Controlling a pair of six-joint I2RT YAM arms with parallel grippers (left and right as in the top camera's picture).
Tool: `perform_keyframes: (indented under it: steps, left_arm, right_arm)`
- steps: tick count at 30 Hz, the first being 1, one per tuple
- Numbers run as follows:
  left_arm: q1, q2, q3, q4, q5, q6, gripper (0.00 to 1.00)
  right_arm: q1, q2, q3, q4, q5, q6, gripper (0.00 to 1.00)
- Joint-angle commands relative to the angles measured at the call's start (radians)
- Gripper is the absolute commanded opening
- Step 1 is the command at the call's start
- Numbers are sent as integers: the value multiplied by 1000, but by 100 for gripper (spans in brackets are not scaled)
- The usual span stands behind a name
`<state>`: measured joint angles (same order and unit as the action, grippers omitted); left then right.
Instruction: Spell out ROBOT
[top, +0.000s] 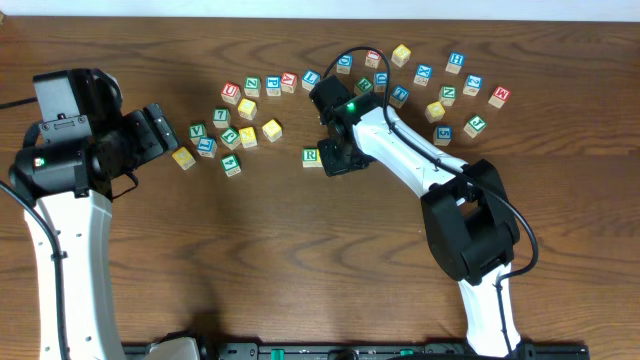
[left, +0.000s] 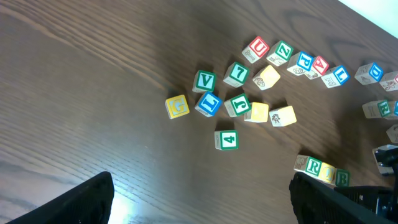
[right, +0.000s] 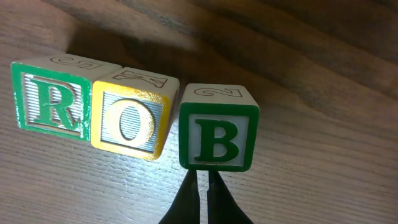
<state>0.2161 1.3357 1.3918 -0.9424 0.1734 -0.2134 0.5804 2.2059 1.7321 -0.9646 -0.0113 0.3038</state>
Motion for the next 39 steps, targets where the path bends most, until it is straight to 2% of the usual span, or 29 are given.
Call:
perform_keyframes:
  steps: [1, 8, 15, 20, 26, 39]
  left_arm:
    - [3, 10, 6, -3, -9, -13, 89]
    - [3, 10, 6, -2, -9, -13, 89]
    - [3, 10, 6, -3, -9, -13, 89]
    - [3, 10, 6, -3, -9, -13, 89]
    - [3, 10, 6, -3, -9, -13, 89]
    - [3, 10, 6, -3, -9, -13, 89]
  right_arm:
    - [9, -15, 6, -8, -3, -10, 1]
    - [-8, -106, 6, -12, 13, -9, 1]
    - [-60, -102, -22, 8, 63, 59, 1]
    - [-84, -100, -69, 89, 62, 90, 1]
    - [-83, -100, -134, 176, 36, 94, 1]
    - [-74, -100, -164, 209, 27, 99, 1]
